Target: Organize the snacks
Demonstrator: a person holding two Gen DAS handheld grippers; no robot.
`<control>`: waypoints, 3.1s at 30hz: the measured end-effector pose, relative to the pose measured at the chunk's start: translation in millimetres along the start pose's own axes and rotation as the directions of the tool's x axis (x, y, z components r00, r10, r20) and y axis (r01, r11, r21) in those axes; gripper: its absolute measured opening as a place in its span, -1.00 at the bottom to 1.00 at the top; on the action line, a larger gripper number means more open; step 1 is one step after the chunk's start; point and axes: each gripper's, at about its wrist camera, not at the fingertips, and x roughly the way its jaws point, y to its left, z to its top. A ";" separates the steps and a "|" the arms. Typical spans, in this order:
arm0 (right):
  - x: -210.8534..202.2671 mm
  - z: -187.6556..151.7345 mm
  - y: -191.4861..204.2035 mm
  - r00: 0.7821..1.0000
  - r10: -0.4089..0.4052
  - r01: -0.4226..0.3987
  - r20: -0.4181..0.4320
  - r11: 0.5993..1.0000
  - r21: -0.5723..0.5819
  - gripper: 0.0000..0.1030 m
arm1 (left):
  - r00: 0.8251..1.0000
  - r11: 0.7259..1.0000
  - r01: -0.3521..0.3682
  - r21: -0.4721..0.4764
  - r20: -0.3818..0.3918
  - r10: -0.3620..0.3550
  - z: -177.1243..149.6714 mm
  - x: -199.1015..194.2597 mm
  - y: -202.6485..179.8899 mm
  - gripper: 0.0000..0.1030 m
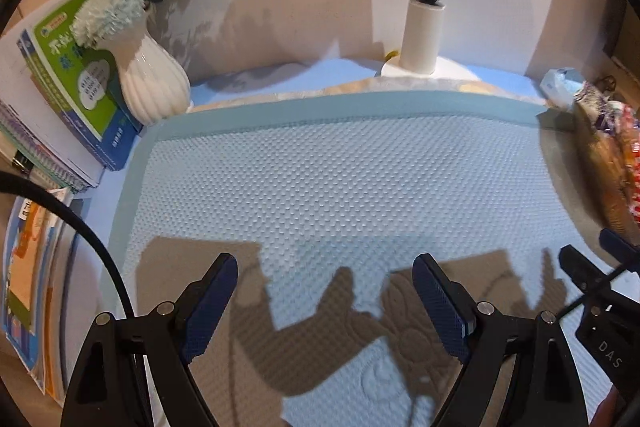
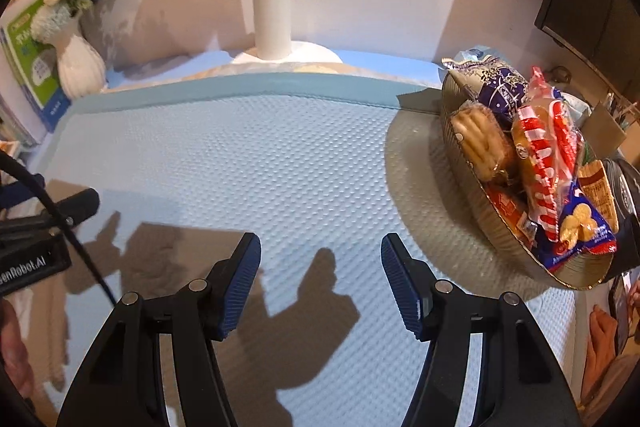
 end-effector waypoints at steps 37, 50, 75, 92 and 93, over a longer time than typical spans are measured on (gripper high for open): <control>48.4 -11.0 -25.1 0.993 0.091 -0.100 0.081 0.987 0.122 0.39 | 0.997 0.997 -0.078 0.023 -0.017 0.078 8.9 53.4 -15.8 0.69; 51.7 -9.7 -15.8 0.995 0.069 -0.076 0.072 0.992 0.102 0.52 | 0.995 0.993 -0.091 -0.070 -0.042 0.088 20.1 61.0 -13.2 0.69; 51.8 -9.4 -20.3 0.995 0.068 -0.076 0.079 0.990 0.115 0.52 | 0.997 0.996 -0.074 -0.041 -0.028 0.073 2.4 65.2 -17.1 0.78; 65.7 -0.1 -8.3 0.999 0.031 -0.032 0.033 0.998 0.053 0.73 | 0.999 0.997 0.031 -0.064 0.045 -0.028 -12.3 74.3 0.6 1.00; 66.5 0.4 -8.4 0.999 0.030 -0.031 0.030 0.998 0.054 0.77 | 0.998 0.997 0.037 -0.062 0.048 -0.034 -12.5 74.8 1.1 1.00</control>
